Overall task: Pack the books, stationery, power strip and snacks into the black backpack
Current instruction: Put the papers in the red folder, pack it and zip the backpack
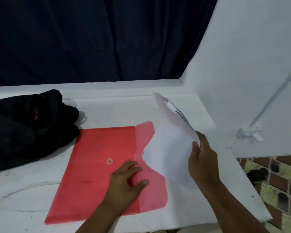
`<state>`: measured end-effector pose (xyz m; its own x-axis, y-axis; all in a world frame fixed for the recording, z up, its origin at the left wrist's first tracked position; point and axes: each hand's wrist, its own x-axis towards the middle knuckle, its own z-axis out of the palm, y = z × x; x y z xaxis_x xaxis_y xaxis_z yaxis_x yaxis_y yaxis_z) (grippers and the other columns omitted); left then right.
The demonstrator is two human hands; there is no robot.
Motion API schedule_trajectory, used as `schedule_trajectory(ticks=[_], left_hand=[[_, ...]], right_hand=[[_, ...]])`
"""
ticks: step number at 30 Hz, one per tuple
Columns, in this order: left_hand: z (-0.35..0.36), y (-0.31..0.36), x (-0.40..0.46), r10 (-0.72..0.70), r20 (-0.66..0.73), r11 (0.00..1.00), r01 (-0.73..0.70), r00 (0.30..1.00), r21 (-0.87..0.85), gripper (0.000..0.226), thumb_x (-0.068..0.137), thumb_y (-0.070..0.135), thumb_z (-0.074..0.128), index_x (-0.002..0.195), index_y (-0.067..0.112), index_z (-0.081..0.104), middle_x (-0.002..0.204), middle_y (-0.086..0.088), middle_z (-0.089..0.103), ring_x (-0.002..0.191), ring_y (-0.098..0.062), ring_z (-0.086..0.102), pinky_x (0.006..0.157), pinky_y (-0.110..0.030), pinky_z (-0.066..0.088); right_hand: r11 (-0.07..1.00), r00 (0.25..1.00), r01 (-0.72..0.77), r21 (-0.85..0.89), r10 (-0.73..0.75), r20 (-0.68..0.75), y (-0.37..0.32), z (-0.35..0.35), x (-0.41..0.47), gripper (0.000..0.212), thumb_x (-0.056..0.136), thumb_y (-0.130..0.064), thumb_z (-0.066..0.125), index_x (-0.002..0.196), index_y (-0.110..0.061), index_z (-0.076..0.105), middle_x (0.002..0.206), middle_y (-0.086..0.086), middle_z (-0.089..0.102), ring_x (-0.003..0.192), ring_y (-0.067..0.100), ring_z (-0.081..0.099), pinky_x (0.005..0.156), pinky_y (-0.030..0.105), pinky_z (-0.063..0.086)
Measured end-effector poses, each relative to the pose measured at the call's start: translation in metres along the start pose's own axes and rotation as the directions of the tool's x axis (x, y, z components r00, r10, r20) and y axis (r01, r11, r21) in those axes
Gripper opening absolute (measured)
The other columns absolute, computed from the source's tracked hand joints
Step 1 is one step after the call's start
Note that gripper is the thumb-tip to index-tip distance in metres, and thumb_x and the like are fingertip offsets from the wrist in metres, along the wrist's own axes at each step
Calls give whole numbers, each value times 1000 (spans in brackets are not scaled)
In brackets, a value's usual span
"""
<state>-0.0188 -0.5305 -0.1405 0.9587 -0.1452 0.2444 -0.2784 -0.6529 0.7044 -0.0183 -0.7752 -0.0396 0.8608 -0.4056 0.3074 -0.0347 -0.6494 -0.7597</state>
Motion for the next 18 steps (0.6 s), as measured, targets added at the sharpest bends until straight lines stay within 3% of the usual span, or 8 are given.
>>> schedule_trajectory(ticks=[2, 4, 6, 8, 10, 12, 14, 18], left_hand=[[-2, 0, 2, -37, -35, 999, 38, 999, 30, 63, 63, 66, 73, 115, 30, 74, 134, 10, 54, 127, -7, 47, 114, -27, 34], [-5, 0, 3, -87, -47, 995, 90, 995, 53, 68, 61, 65, 71, 118, 29, 71, 130, 10, 49, 125, -9, 41, 111, -13, 21], [-7, -1, 4, -87, -42, 993, 90, 995, 77, 64, 64, 57, 72, 119, 25, 68, 122, 11, 55, 118, -12, 46, 105, -3, 17], [-10, 2, 5, -97, -38, 991, 100, 995, 87, 57, 68, 39, 79, 120, 21, 66, 116, 12, 59, 110, -14, 51, 99, -6, 24], [-13, 7, 5, -137, -75, 989, 141, 988, 50, 51, 72, 18, 83, 120, 20, 64, 114, 14, 60, 105, -11, 55, 95, -17, 36], [-18, 15, 3, -204, -142, 979, 198, 969, -56, 45, 79, 10, 79, 117, 26, 61, 107, 18, 64, 96, 1, 60, 88, -17, 46], [-24, 22, 4, -267, -191, 954, 232, 944, -189, 43, 85, 9, 75, 117, 31, 57, 106, 19, 66, 98, 11, 59, 83, -4, 44], [-34, 31, 6, -341, -251, 906, 245, 906, -346, 42, 91, 11, 70, 123, 32, 53, 114, 24, 63, 111, 16, 56, 92, -4, 43]], right_hand=[[999, 999, 36, -33, -35, 41, -4, -4, 3, 35, 102, -10, 42, 136, -17, 52, 94, 11, 71, 86, 32, 67, 72, 29, 43], [996, 993, 59, -65, -53, 102, -8, -7, 4, 36, 103, -11, 41, 137, -18, 51, 89, 9, 70, 85, 32, 66, 72, 28, 41], [993, 984, 80, -87, -65, 164, -12, -9, 4, 36, 104, -12, 40, 136, -21, 52, 82, 0, 63, 82, 29, 65, 71, 29, 42], [989, 973, 107, -101, -83, 215, -16, -10, 4, 35, 104, -13, 39, 135, -23, 51, 74, -8, 58, 71, 18, 60, 68, 30, 43], [986, 960, 118, -120, -83, 267, -19, -11, 5, 36, 104, -15, 38, 135, -25, 51, 69, -10, 56, 64, 8, 55, 65, 30, 42], [984, 944, 112, -141, -61, 325, -23, -11, 6, 36, 104, -16, 38, 136, -27, 49, 71, -7, 58, 66, 13, 56, 64, 30, 42], [980, 922, 118, -160, -48, 384, -29, -11, 6, 36, 104, -17, 38, 137, -28, 47, 79, -4, 60, 72, 19, 57, 67, 30, 44], [978, 873, 105, -183, -3, 488, -38, -11, 3, 32, 104, -17, 39, 134, -25, 48, 96, -6, 58, 83, 16, 53, 77, 28, 42]])
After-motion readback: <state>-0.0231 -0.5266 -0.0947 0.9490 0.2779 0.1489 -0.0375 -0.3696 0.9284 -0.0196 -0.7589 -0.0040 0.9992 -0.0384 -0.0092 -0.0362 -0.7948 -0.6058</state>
